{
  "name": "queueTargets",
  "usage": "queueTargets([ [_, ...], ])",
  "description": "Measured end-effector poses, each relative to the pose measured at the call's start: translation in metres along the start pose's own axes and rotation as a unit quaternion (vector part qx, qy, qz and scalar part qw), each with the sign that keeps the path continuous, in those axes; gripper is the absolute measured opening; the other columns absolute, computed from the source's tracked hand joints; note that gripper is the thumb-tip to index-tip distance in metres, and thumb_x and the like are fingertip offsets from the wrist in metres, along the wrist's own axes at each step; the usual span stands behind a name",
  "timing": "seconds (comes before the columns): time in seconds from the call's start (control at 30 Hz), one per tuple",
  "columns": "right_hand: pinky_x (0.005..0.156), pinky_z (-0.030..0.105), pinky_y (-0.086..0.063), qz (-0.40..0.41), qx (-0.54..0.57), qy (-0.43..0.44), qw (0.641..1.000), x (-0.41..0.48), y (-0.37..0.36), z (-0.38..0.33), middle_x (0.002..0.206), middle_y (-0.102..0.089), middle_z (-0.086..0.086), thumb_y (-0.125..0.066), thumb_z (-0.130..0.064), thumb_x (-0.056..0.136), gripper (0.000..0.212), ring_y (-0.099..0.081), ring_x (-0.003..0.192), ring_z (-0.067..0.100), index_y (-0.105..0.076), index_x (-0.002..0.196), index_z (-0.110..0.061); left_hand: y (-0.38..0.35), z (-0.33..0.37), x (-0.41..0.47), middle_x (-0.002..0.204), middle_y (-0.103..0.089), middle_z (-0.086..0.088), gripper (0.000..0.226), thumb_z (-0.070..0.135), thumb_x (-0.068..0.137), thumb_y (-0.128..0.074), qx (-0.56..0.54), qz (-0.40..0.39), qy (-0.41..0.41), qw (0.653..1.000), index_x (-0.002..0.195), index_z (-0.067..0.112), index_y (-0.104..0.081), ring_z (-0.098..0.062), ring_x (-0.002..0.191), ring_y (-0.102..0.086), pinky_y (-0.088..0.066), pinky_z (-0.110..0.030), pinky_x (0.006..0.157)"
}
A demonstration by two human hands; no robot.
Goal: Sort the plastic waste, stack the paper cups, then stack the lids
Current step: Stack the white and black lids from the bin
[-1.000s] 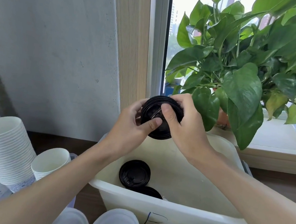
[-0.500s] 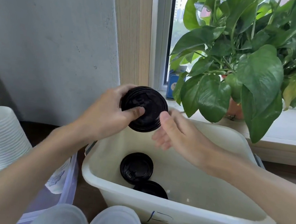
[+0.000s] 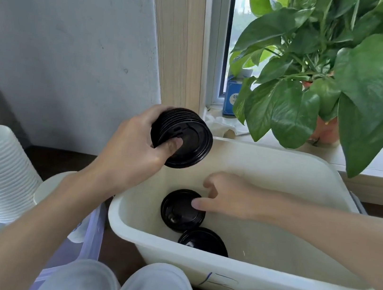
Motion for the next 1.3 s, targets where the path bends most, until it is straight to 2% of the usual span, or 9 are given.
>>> queueTargets([
  [0.07,0.066,0.028,-0.048,0.002,-0.04,-0.005,0.999,0.008,-0.007,0.0,0.08,-0.066,0.006,-0.07,-0.048,0.082,0.04,-0.061,0.076,0.024,-0.058,0.08,-0.009,-0.001,-0.001,0.0,0.107,-0.069,0.023,0.04,0.016,0.091,-0.071,0.002,-0.006,-0.001,1.0,0.128,0.027,-0.06,0.007,0.101,-0.062,-0.042,-0.004,0.083],
  [0.17,0.049,0.024,-0.033,0.021,-0.042,-0.022,0.999,0.017,-0.016,-0.005,0.066,-0.051,0.001,-0.074,-0.029,0.081,0.04,-0.052,0.067,0.022,-0.041,0.064,-0.016,-0.003,-0.002,-0.001,0.108,-0.069,0.021,0.042,0.016,0.091,-0.071,-0.006,-0.013,0.0,1.0,0.13,0.025,-0.059,0.01,0.099,-0.062,-0.04,0.0,0.081],
  [0.4,0.053,0.026,-0.032,0.103,0.043,-0.018,0.994,0.001,0.021,-0.006,0.057,-0.045,0.006,-0.065,-0.007,0.081,0.023,-0.042,0.057,0.02,-0.053,0.061,-0.004,0.002,-0.003,0.002,0.101,-0.066,0.022,0.038,0.018,0.09,-0.072,-0.037,0.022,0.036,0.998,0.122,0.028,-0.055,0.005,0.098,-0.063,-0.048,-0.019,0.086],
  [0.53,0.056,0.028,-0.032,0.193,0.112,0.022,0.974,-0.033,0.059,-0.007,0.057,-0.04,0.006,-0.062,-0.008,0.085,0.024,-0.035,0.057,0.018,-0.054,0.07,0.008,0.011,0.0,0.005,0.101,-0.058,0.023,0.037,0.02,0.092,-0.067,-0.065,0.078,0.066,0.993,0.121,0.027,-0.046,0.006,0.098,-0.058,-0.045,-0.016,0.081],
  [0.67,0.055,0.027,-0.034,0.28,0.199,0.055,0.937,-0.063,0.09,-0.008,0.062,-0.053,0.016,-0.061,-0.013,0.088,0.017,-0.04,0.057,0.014,-0.065,0.077,0.0,0.015,0.005,0.004,0.102,-0.053,0.02,0.042,0.02,0.093,-0.064,-0.091,0.117,0.095,0.984,0.128,0.026,-0.042,-0.006,0.099,-0.058,-0.043,-0.019,0.078],
  [0.8,0.058,0.028,-0.037,0.339,0.251,0.102,0.901,-0.08,0.106,-0.015,0.065,-0.057,0.015,-0.062,-0.012,0.089,0.015,-0.043,0.058,0.016,-0.066,0.08,-0.001,0.01,0.024,0.001,0.109,-0.062,0.018,0.04,0.01,0.094,-0.058,-0.124,0.085,0.056,0.987,0.118,0.042,-0.051,-0.005,0.103,-0.061,-0.051,-0.023,0.088],
  [0.93,0.075,0.041,-0.053,0.387,0.31,0.123,0.859,-0.086,0.115,-0.021,0.08,-0.071,0.011,-0.063,-0.008,0.088,0.01,-0.064,0.08,0.031,-0.07,0.083,-0.011,-0.009,0.035,-0.002,0.115,-0.064,0.007,0.036,0.005,0.096,-0.054,-0.217,0.014,0.092,0.972,0.112,0.038,-0.059,-0.023,0.096,-0.069,-0.062,-0.037,0.061],
  [1.07,0.067,0.031,-0.05,0.406,0.316,0.112,0.85,-0.084,0.113,-0.023,0.075,-0.068,0.008,-0.062,-0.009,0.089,0.011,-0.057,0.066,0.014,-0.067,0.08,-0.011,-0.025,0.042,-0.008,0.117,-0.064,0.001,0.039,0.005,0.099,-0.041,-0.293,-0.021,0.144,0.945,0.109,0.035,-0.063,-0.023,0.097,-0.068,-0.063,-0.047,0.064],
  [1.3,0.06,0.028,-0.045,0.426,0.312,0.089,0.844,-0.074,0.102,-0.021,0.075,-0.065,0.014,-0.064,-0.012,0.089,0.011,-0.049,0.062,0.012,-0.063,0.079,-0.007,-0.038,0.037,-0.007,0.116,-0.067,0.0,0.038,0.053,0.087,-0.052,-0.318,-0.062,0.14,0.936,0.117,0.032,-0.063,-0.02,0.103,-0.069,-0.061,-0.045,0.066],
])
Point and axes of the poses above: each hand's wrist, its own x-axis towards the middle knuckle, its own y-axis out of the back of the hand, z = x × y, the point moved 7 cm from there along x, towards the middle knuckle
